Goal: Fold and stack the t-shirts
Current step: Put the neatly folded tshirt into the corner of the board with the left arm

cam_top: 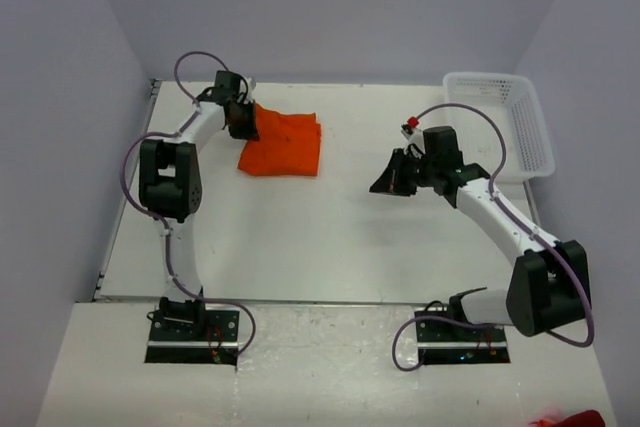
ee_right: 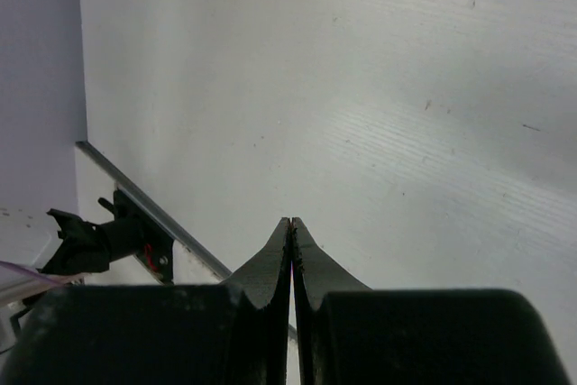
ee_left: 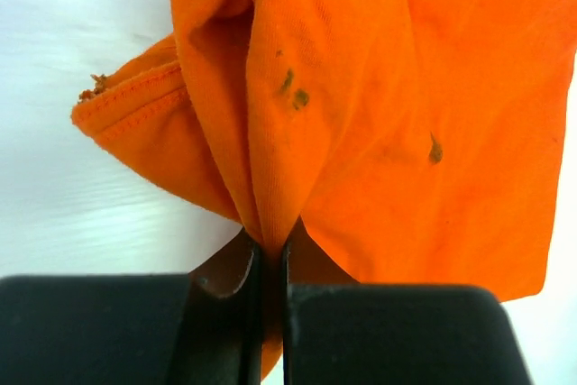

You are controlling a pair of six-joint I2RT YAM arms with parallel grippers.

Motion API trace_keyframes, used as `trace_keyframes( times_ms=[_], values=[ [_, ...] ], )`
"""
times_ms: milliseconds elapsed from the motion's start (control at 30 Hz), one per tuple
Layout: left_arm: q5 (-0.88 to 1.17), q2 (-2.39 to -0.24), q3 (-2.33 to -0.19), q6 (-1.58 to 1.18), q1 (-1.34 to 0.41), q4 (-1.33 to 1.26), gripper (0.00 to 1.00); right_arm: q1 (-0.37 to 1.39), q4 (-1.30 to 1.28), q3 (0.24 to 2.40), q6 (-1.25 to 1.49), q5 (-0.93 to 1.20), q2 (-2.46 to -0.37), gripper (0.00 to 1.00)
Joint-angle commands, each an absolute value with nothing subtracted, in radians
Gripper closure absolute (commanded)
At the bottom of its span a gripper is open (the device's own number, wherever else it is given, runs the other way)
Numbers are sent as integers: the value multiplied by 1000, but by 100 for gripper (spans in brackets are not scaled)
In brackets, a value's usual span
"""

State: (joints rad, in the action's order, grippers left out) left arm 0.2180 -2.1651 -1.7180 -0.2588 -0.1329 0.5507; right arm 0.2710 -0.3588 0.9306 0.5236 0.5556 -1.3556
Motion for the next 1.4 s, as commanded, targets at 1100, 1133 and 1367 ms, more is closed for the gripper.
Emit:
trace_keyframes(
  times_ms=[1100,1133,1367],
  values=[
    [-239,-2599,-2343,225,204,517,100,446,-482,788,466,546,-1048,100],
    [-241,-2594,-2333,235,204,500,100,448,-486,790,466,545,-1049,100],
    [-241,-2589,-2332,276,207,410,100,457,-482,787,468,543,-1083,100]
  ],
)
